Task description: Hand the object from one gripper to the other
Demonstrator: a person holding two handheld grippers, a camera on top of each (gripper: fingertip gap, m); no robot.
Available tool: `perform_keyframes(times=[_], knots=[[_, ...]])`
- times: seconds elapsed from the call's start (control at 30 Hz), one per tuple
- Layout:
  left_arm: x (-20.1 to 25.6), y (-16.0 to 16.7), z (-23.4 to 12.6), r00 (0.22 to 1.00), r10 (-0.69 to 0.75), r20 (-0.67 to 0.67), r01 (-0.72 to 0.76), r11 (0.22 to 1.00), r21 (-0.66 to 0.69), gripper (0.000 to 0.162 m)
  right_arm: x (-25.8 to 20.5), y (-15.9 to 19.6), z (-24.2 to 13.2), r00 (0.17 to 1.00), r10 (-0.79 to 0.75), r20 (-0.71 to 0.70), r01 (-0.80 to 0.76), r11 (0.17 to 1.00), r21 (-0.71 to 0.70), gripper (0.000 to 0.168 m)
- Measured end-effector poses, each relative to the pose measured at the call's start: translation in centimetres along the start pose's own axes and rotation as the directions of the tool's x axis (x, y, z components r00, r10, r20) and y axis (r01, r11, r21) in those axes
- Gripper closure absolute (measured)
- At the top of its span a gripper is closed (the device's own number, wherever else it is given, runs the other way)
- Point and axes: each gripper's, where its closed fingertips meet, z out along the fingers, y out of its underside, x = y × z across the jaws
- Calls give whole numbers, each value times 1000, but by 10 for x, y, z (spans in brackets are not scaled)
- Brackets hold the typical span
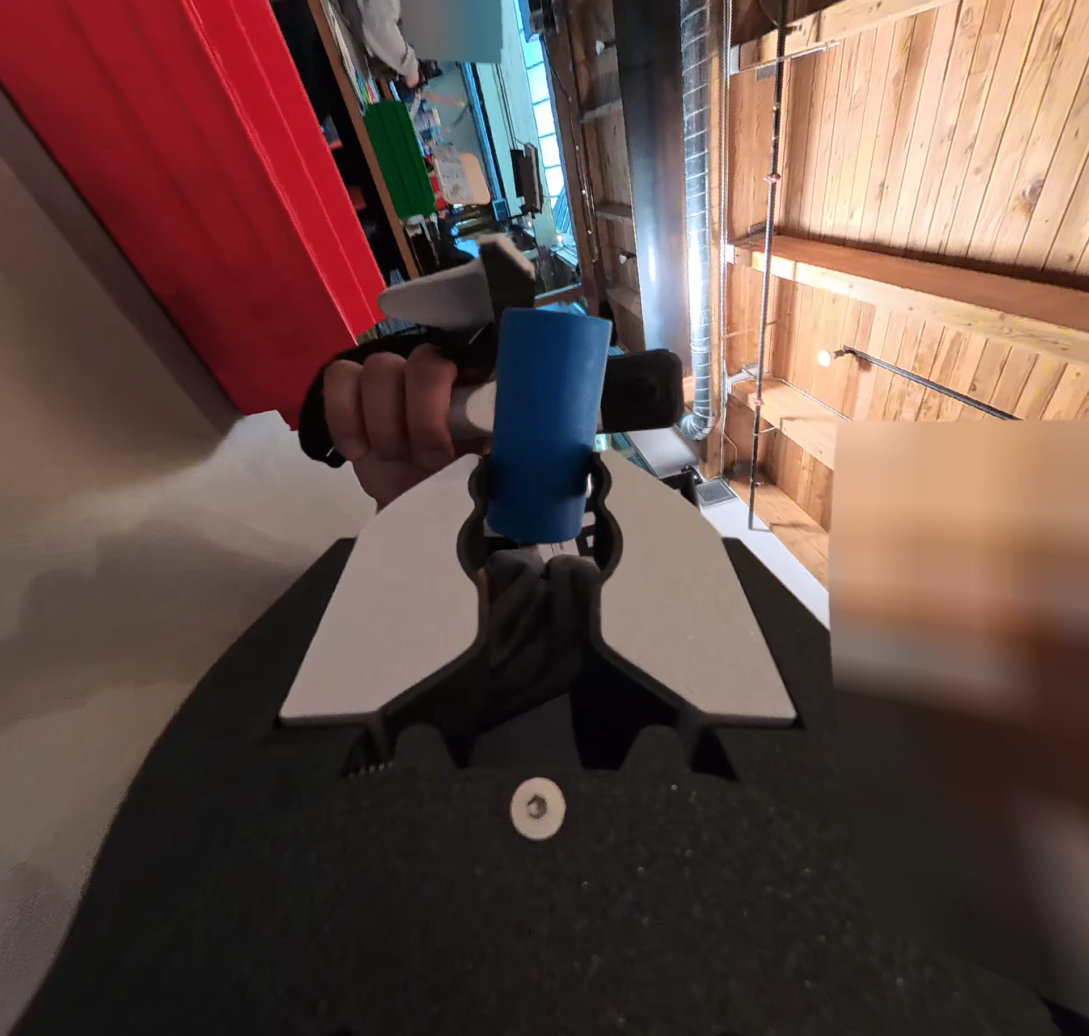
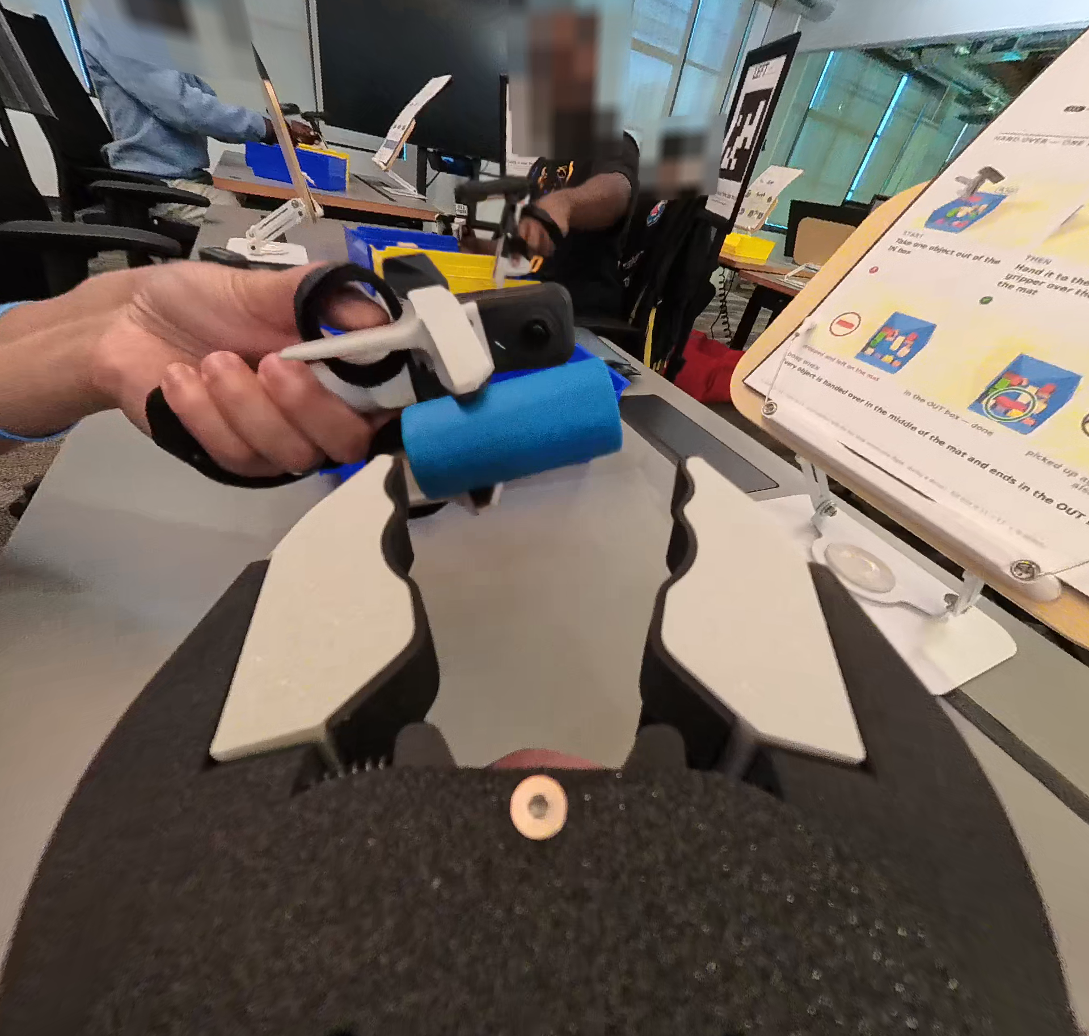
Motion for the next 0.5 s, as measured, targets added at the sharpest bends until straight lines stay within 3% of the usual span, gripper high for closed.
perform_keyframes(times=[0.1,0.17,0.33,0.4,0.5], knots=[[-7,7,12,1000,-25,2,25,999,-34,130,-3,4,-3,1000,-6,6,6,1000,-4,83],[-8,8,16,997,-66,-31,65,997,-42,130,-7,4,-7,999,-24,23,25,1000,-7,95],[-5,20,20,993,-96,-67,87,989,-120,128,-8,3,-18,1000,-6,-4,6,1000,-25,96],[-7,29,12,1000,-29,-7,27,989,-146,104,-3,1,-28,999,2,-44,-3,999,-32,96],[-21,58,-20,982,128,137,-93,968,-234,108,25,-2,-67,981,51,-187,-66,995,-78,96]])
